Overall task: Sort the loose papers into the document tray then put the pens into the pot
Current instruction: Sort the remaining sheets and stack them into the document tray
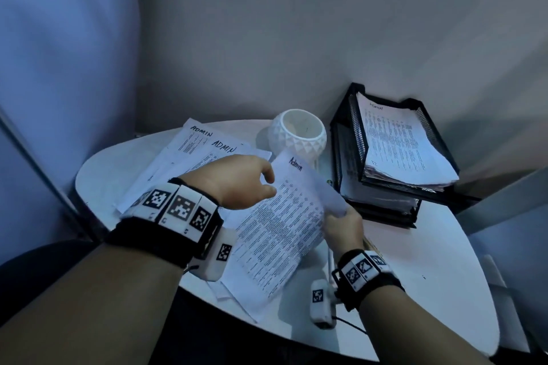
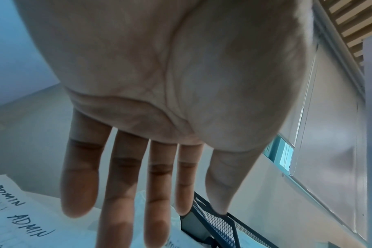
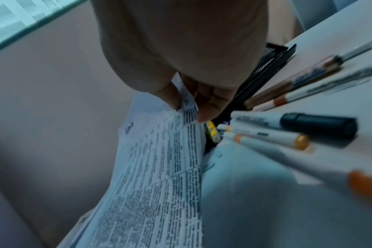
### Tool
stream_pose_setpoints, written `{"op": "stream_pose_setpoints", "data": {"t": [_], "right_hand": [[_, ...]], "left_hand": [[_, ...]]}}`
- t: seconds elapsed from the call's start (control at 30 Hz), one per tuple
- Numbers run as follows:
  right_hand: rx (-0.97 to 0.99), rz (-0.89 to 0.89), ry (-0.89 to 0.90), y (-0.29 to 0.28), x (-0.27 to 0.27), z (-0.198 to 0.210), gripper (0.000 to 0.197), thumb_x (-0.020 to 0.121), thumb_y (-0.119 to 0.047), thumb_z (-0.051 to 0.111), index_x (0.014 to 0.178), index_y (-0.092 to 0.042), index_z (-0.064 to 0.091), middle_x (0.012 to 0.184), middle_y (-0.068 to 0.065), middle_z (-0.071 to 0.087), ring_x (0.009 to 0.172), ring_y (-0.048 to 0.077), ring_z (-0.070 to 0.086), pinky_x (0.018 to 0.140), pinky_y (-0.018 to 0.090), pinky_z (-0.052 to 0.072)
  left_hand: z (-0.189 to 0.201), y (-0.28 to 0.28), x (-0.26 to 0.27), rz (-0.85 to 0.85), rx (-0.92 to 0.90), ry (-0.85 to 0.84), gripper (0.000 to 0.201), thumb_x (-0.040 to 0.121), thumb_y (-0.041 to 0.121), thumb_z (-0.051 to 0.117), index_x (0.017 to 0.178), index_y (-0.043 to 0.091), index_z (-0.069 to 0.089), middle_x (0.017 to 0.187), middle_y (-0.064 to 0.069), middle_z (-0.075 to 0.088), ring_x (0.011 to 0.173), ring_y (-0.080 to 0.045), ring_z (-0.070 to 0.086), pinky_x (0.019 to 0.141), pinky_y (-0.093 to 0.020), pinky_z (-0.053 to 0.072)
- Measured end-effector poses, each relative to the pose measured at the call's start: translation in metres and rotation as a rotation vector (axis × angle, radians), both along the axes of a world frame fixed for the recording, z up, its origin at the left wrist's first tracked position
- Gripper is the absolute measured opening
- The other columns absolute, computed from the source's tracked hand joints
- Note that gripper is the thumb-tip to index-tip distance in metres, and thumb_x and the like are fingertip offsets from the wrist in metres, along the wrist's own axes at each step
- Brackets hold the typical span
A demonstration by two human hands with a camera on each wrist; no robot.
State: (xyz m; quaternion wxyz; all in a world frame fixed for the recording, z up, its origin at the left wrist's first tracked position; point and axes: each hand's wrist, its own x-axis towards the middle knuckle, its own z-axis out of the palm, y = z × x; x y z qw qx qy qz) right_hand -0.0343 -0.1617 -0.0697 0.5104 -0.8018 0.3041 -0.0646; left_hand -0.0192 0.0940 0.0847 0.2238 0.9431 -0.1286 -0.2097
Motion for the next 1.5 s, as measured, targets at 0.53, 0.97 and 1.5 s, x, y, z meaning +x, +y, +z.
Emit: {"op": "stream_pose_setpoints", "data": {"t": [0.53, 0.97, 1.5], "right_hand": [[0.4, 0.023, -0.268, -0.021, -0.005, 0.072, 0.017, 0.097, -0.004, 0.058, 0.112, -0.011, 0.063, 0.107, 0.01, 0.068, 0.086, 0.022, 0.065, 0.056, 0.029, 0.054], [0.595, -0.141, 0.305, 0.025, -0.003, -0.025, 0.023, 0.085, -0.002, 0.055, 0.086, -0.019, 0.039, 0.07, 0.007, 0.027, 0.053, 0.015, 0.024, 0.054, 0.033, 0.023], [-0.005, -0.108, 0.021, 0.01, 0.009, 0.01, 0.008, 0.095, -0.016, 0.063, 0.087, -0.016, 0.061, 0.085, 0.008, 0.07, 0.076, 0.029, 0.07, 0.069, 0.044, 0.063]], "left_hand": [[-0.004, -0.027, 0.004, 0.288, -0.161, -0.265, 0.038, 0.097, 0.032, 0.049, 0.069, 0.011, 0.061, 0.066, -0.006, 0.062, 0.067, -0.029, 0.059, 0.058, -0.033, 0.041], [0.002, 0.013, 0.021, 0.425, -0.273, -0.426, 0.029, 0.098, 0.016, 0.044, 0.071, 0.012, 0.056, 0.067, -0.006, 0.06, 0.061, -0.021, 0.052, 0.059, -0.035, 0.041], [0.003, 0.028, 0.026, 0.445, -0.243, -0.452, 0.03, 0.094, 0.014, 0.048, 0.065, 0.016, 0.052, 0.061, -0.002, 0.057, 0.065, -0.032, 0.054, 0.06, -0.034, 0.038]]}}
